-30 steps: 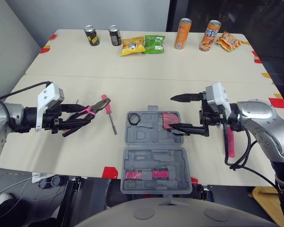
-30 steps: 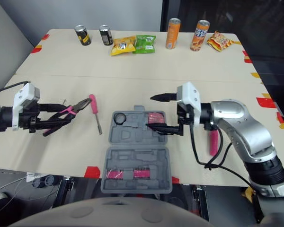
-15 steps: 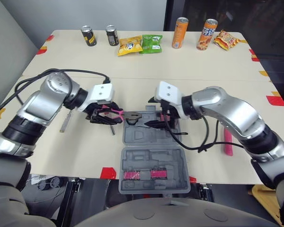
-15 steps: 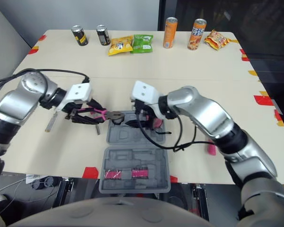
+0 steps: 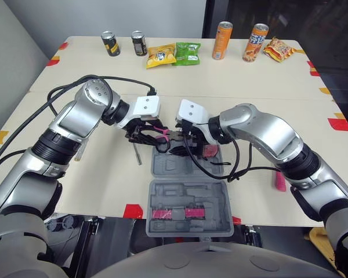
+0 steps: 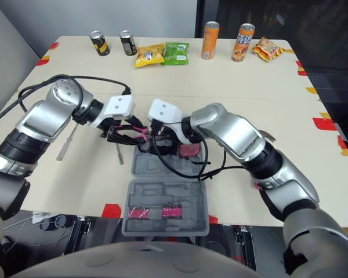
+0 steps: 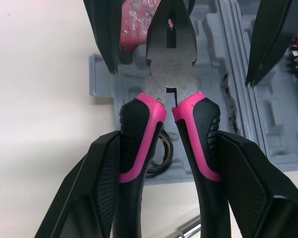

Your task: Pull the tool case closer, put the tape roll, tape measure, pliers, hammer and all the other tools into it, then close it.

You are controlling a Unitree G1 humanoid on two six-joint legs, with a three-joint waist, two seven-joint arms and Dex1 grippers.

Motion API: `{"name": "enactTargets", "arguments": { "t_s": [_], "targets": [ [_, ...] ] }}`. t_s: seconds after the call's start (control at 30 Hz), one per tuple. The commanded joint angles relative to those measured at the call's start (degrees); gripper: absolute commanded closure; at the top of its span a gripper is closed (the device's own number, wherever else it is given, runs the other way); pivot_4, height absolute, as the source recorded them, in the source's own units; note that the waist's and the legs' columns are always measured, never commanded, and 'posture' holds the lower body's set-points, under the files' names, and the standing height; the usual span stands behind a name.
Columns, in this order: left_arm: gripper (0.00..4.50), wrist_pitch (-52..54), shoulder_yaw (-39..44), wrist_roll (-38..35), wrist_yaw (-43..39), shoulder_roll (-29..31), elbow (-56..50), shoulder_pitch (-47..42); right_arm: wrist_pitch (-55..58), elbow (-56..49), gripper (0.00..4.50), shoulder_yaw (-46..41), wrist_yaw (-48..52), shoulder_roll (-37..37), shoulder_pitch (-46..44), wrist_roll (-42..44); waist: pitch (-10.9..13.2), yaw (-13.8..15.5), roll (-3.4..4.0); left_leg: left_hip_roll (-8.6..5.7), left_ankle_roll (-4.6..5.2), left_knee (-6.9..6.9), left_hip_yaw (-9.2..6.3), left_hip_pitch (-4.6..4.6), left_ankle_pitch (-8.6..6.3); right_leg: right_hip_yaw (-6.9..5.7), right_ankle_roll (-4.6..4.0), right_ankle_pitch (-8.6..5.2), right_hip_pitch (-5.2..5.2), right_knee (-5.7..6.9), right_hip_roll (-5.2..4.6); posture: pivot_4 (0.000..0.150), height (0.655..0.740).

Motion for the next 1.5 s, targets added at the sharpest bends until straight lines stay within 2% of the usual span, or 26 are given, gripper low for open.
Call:
{"name": "enactTargets", "arguments": {
  "t_s": [0.03,0.27,0.4,0.53,0.57,0.67,0.9,1.07,1.13,1.27,1.5],
  "targets": [
    [2.07,0.78,1.29,-0.67,-0.19,0.26,-2.72,-1.50,-0.01,-0.32,1.18,-1.07,-0.58,0.64,-0.64,-0.24,0.00,0.01,0.00,0.00,0.00,0.00,0.00,-0.01,0.00,0.00,0.00,0.00,0.00,0.00,0.00,0.150,0.7400],
    [2.07,1.31,1.81,-1.42,0.23,0.17,-3.36,-0.83,-0.59,0.03,3.46,-0.74,-0.78,0.53,-0.37,-0.58,0.00,0.01,0.00,0.00,-0.02,0.00,0.00,-0.02,0.00,0.00,0.01,0.00,-0.01,-0.02,0.00,0.150,0.7400],
    [2.07,0.30,2.59,-2.32,1.36,-1.18,-3.70,-0.02,-0.65,-0.94,3.47,-1.17,-0.42,-0.27,0.15,-0.43,0.00,0.04,0.00,0.00,-0.02,0.00,-0.01,-0.01,0.00,0.00,0.03,0.02,-0.01,-0.01,0.00,0.150,0.7400],
    [2.07,4.50,5.61,-6.02,3.46,-2.78,-5.61,2.51,-0.84,-3.52,3.47,-2.41,0.58,-2.97,1.64,0.24,0.00,0.09,0.01,0.00,-0.02,0.01,-0.01,-0.02,0.00,0.00,0.04,0.02,0.00,-0.01,0.00,0.150,0.7400],
    [1.02,5.28,7.44,-7.68,4.75,-3.47,-6.32,4.31,-1.02,-4.80,3.47,-3.04,1.12,-4.70,2.50,0.45,0.00,0.17,0.00,0.00,-0.03,0.00,0.00,-0.03,0.00,0.00,0.16,0.10,0.00,-0.02,0.00,0.150,0.7400],
    [0.03,7.25,13.27,-12.73,8.36,-5.41,-9.22,9.54,-1.78,-8.47,3.47,-4.99,2.72,-9.27,5.04,1.26,0.00,0.54,0.00,-0.01,-0.04,0.02,-0.01,-0.07,-0.01,0.00,0.20,0.12,0.00,-0.06,-0.01,0.150,0.7400],
    [0.00,10.32,27.13,-25.25,10.28,-3.58,-15.68,24.86,-4.24,-16.91,3.47,-11.66,7.23,-20.49,12.71,4.50,0.00,0.51,0.00,0.04,-0.13,-0.07,-0.03,0.00,-0.07,0.02,0.16,0.09,0.00,-0.04,0.06,0.150,0.7400],
    [0.00,-5.06,39.06,-28.08,4.06,-4.13,-11.27,38.89,-5.03,-19.74,3.47,-14.09,10.27,-27.60,15.99,5.45,0.01,0.20,0.00,0.04,0.00,-0.05,-0.01,0.03,-0.14,0.07,-0.29,-0.17,0.05,-0.10,0.06,0.150,0.7400],
    [0.00,-9.06,41.50,-29.16,1.56,-3.95,-9.41,41.46,-5.59,-19.94,3.47,-14.08,10.66,-28.57,16.37,5.34,0.01,0.18,0.00,0.04,0.15,-0.04,-0.01,0.06,-0.19,0.07,-0.30,-0.18,0.06,-0.11,0.06,0.150,0.7400],
    [0.00,-11.90,45.81,-34.32,-7.13,0.16,-2.92,48.53,-6.48,-18.77,3.47,-11.08,10.45,-27.92,14.99,3.45,0.00,0.22,0.02,0.05,0.38,-0.04,0.03,0.14,-0.20,0.09,-0.35,-0.13,0.05,-0.08,0.05,0.150,0.7400],
    [0.00,-21.22,43.42,-36.53,-7.35,3.45,2.86,52.74,-9.07,-13.59,3.47,-1.99,11.22,-24.80,10.29,-3.08,0.00,0.59,0.02,0.05,0.42,-0.04,0.05,0.13,-0.22,0.10,-0.35,-0.13,0.00,-0.04,0.04,0.150,0.7400]
  ]
}}
